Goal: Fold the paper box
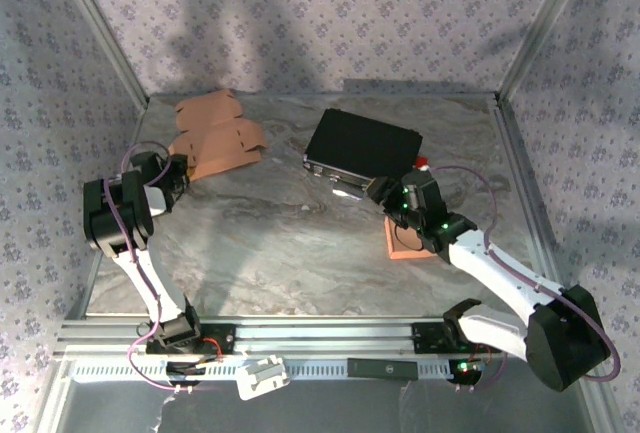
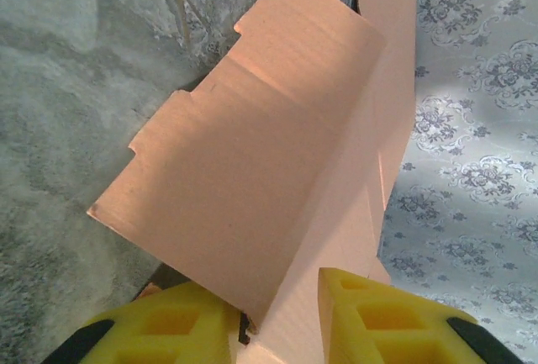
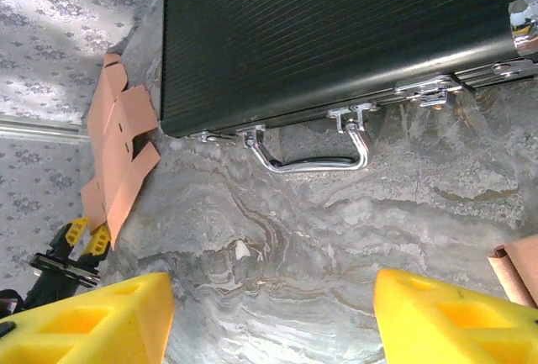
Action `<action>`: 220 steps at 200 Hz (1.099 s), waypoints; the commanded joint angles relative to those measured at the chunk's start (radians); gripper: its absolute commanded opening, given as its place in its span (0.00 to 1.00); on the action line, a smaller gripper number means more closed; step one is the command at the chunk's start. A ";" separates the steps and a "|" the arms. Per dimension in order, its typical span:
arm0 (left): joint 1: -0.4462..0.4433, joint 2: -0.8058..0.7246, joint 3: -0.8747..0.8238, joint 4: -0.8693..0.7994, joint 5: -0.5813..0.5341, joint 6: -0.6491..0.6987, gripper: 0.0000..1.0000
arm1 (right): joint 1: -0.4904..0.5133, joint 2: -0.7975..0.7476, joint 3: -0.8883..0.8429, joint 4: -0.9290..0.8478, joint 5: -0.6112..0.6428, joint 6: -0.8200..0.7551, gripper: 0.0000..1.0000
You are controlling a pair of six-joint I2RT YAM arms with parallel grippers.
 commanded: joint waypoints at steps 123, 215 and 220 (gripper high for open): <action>-0.030 -0.046 0.051 -0.076 -0.030 0.060 0.00 | 0.003 0.041 -0.014 0.033 0.001 -0.020 0.65; -0.275 -0.569 -0.189 -0.349 -0.201 0.011 0.00 | 0.296 0.212 0.158 0.214 0.106 0.127 0.66; -0.294 -0.607 -0.200 -0.374 -0.224 0.006 0.00 | 0.313 0.232 0.172 0.233 0.118 0.155 0.66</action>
